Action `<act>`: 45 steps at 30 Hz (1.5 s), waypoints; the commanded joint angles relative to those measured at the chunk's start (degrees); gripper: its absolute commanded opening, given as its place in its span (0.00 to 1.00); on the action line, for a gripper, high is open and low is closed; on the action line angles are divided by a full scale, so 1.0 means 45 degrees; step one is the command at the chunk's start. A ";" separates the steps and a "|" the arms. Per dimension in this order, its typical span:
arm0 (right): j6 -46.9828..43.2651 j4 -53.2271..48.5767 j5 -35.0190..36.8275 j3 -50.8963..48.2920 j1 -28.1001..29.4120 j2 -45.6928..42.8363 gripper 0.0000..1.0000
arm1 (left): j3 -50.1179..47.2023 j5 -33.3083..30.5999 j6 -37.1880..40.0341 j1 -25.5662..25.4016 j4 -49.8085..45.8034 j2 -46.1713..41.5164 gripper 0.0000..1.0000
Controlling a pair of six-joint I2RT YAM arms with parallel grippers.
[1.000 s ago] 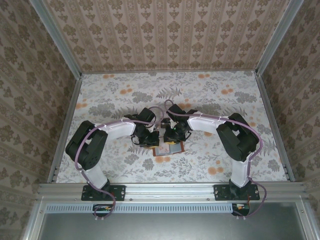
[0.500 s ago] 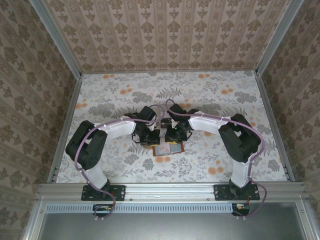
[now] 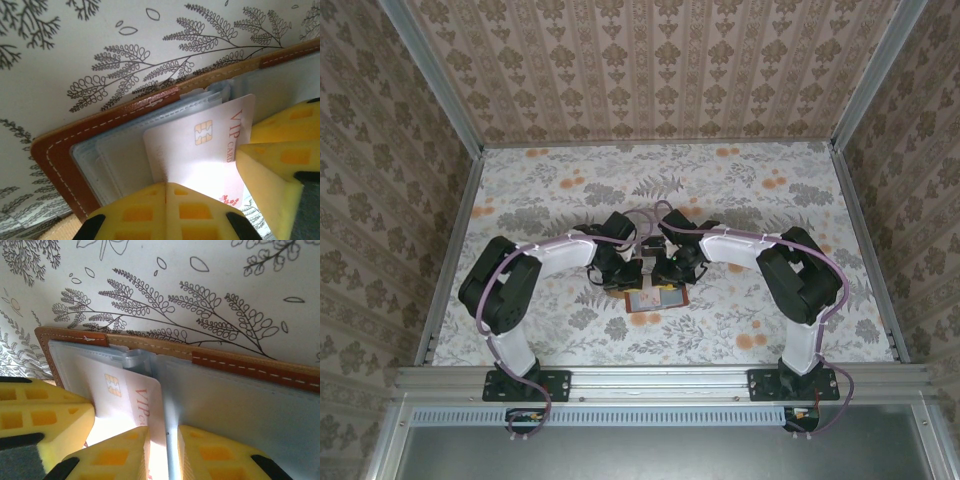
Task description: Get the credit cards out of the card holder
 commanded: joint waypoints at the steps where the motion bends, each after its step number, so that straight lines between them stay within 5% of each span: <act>1: 0.0355 0.0722 -0.0872 -0.0363 -0.0131 -0.0023 0.24 | 0.0236 -0.0204 0.0423 -0.0041 -0.0713 0.0229 0.02; 20: 0.1247 0.1954 -0.2013 -0.0902 -0.0336 -0.0677 0.16 | 0.0227 -0.0416 0.0636 -0.0054 -0.1041 0.0230 0.02; 45: -0.1264 -0.1959 0.1102 -0.0156 -0.0756 -0.1537 0.08 | -0.0132 -0.0480 0.0561 -0.0001 -0.0887 -0.0149 0.02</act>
